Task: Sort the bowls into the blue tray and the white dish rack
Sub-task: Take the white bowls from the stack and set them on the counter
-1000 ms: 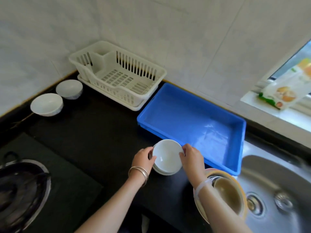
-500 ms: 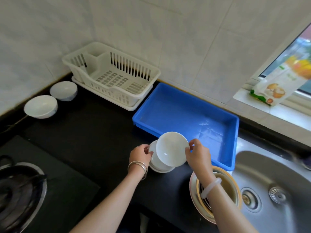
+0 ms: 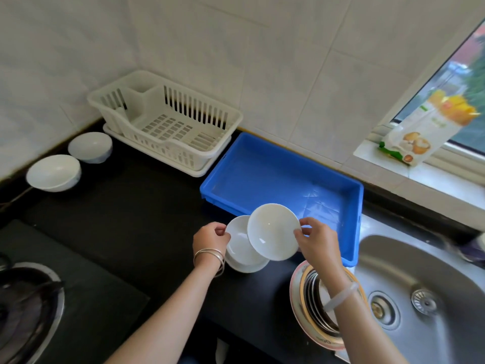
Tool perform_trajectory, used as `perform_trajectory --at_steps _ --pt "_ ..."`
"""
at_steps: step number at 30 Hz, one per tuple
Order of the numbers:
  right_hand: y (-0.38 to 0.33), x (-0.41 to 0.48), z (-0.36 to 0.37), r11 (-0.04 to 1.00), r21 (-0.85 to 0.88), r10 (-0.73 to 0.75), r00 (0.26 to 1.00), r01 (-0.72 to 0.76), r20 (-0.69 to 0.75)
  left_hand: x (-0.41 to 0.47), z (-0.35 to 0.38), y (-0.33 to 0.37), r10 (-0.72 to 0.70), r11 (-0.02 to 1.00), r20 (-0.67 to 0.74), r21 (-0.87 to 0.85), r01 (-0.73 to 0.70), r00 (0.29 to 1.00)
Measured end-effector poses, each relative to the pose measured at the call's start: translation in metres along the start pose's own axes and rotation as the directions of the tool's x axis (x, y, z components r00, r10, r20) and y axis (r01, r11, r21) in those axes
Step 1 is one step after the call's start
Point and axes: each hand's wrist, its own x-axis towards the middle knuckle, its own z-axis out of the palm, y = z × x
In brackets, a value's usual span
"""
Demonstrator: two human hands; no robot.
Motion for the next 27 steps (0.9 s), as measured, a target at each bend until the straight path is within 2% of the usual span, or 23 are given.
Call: perform_trajectory --at_steps 7,14,21,27 --pt "-0.037 0.008 -0.009 0.984 0.165 -0.078 0.996 0.071 0.036 0.014 -0.045 0.000 -0.064 0.970 -0.057 -0.236 0.049 0.996" --pt "-0.093 0.027 0.037 0.965 0.237 -0.152 0.975 0.111 0.163 0.039 -0.115 -0.030 -0.183 0.895 -0.184 -0.437 0.087 0.966" --pt "-0.150 0.051 0.124 0.962 0.256 -0.177 0.927 0.092 0.331 0.071 -0.172 -0.090 -0.397 0.783 -0.287 -0.602 0.159 0.872" --pt "-0.192 0.071 0.199 0.964 0.261 -0.153 0.904 0.047 0.400 0.105 -0.203 -0.120 -0.508 0.697 -0.323 -0.699 0.161 0.799"
